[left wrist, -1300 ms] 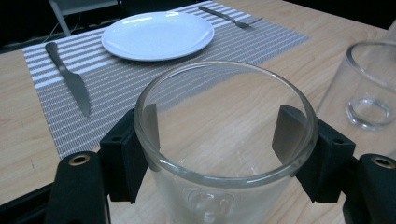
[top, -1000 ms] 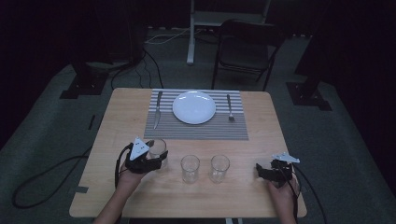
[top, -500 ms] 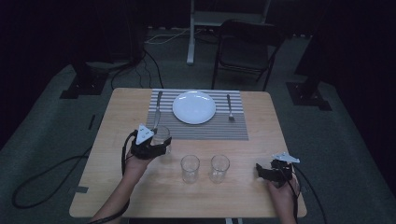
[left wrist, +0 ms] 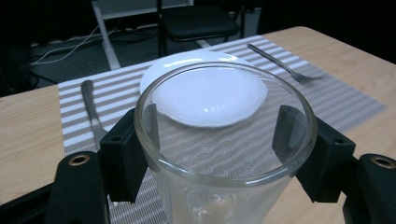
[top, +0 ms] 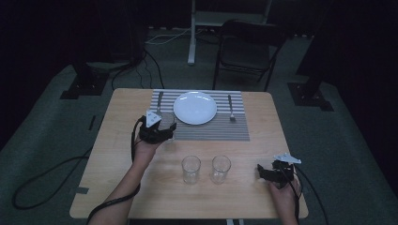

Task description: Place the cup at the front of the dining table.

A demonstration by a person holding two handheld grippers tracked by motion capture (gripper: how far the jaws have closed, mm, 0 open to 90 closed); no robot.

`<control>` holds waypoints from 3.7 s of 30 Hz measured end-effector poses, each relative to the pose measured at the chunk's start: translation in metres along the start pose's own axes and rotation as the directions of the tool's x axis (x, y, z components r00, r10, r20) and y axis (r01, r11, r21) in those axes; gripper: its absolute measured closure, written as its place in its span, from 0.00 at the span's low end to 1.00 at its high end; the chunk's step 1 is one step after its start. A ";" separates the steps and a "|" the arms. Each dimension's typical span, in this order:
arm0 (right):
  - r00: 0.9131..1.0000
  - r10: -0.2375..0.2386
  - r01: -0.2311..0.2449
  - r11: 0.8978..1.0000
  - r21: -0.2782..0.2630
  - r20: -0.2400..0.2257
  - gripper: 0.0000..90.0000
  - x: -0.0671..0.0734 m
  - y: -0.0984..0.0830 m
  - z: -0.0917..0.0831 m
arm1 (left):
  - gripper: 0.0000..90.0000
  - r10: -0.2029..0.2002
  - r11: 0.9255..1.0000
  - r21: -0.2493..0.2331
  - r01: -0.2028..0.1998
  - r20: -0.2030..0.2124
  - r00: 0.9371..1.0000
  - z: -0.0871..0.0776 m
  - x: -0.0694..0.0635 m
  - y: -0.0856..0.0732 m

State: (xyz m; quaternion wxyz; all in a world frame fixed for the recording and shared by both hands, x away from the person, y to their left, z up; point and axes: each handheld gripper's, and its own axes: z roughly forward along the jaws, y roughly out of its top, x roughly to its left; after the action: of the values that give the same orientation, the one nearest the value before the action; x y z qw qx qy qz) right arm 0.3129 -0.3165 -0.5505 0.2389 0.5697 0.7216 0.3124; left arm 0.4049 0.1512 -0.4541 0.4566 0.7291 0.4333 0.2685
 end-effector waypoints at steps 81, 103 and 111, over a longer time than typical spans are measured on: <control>1.000 -0.003 0.003 1.000 -0.001 -0.002 0.15 0.000 0.000 0.000 | 0.00 -0.075 0.963 0.256 0.086 -0.053 0.996 0.026 0.030 -0.045; 1.000 -0.002 0.002 1.000 -0.001 -0.002 0.15 0.000 0.000 0.000 | 0.00 -0.093 0.970 0.225 0.096 -0.023 0.995 -0.025 0.036 -0.064; 1.000 -0.003 0.003 1.000 -0.001 -0.002 0.15 0.000 0.000 0.000 | 0.00 -0.113 0.967 0.229 0.110 0.000 0.994 -0.039 0.048 -0.081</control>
State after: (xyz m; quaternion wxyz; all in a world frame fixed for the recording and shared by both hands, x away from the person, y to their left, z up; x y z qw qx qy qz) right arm 0.3127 -0.3169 -0.5505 0.2392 0.5682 0.7225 0.3128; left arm 0.3658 0.2272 -0.5094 0.3867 0.7530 0.4988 0.1861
